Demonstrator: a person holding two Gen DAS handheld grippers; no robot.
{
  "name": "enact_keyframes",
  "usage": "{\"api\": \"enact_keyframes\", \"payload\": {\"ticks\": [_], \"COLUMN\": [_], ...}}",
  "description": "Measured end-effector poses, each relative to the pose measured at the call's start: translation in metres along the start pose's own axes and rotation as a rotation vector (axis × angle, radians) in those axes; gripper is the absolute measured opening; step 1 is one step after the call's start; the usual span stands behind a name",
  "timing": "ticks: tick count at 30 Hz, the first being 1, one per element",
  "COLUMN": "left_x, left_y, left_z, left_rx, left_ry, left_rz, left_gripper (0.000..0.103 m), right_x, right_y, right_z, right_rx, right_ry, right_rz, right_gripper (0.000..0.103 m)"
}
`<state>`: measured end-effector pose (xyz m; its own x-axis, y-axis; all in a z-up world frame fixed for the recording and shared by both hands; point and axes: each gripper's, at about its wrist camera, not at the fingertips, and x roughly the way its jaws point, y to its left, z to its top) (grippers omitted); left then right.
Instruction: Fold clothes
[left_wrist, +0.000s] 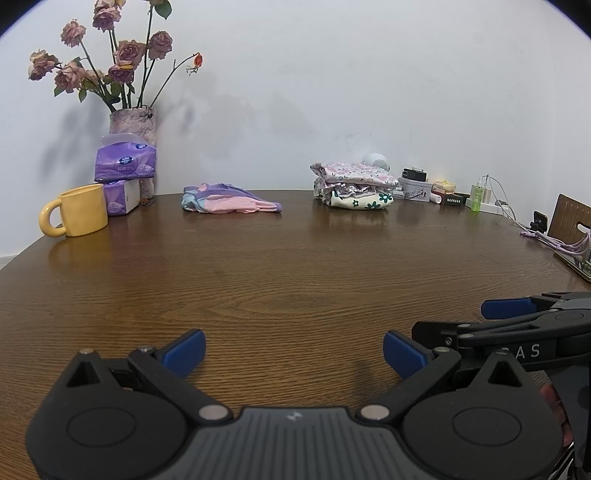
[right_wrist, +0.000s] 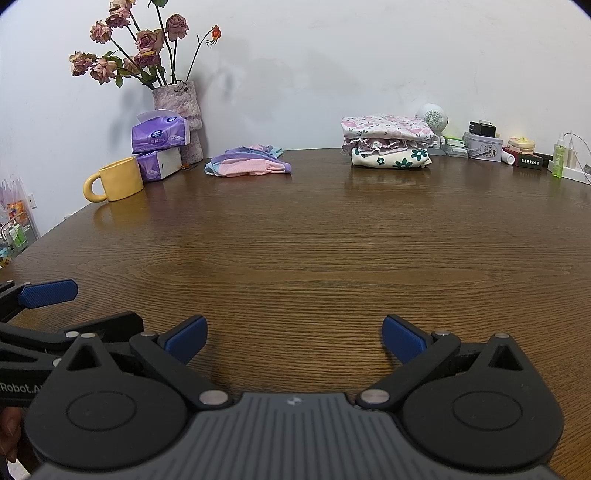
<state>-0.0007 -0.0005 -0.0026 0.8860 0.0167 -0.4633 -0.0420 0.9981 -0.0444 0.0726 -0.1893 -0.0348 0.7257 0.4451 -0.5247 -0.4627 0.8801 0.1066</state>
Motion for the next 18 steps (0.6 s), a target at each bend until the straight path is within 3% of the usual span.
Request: {"api": "enact_keyframes", "payload": {"ticks": [8, 18], "left_x": [-0.002, 0.000], "left_y": [-0.001, -0.005], "left_z": [-0.002, 0.013], "left_rx": [0.005, 0.050], "left_ry": [-0.014, 0.000], "left_rz": [0.001, -0.002], "left_gripper": [0.103, 0.103], "right_x": [-0.002, 0.005], "right_y": [-0.001, -0.002], "right_z": [-0.001, 0.008], "right_rx": [0.000, -0.009], "right_ry": [-0.010, 0.040], "right_rz": [0.008, 0.023], "right_gripper": [0.103, 0.103]}}
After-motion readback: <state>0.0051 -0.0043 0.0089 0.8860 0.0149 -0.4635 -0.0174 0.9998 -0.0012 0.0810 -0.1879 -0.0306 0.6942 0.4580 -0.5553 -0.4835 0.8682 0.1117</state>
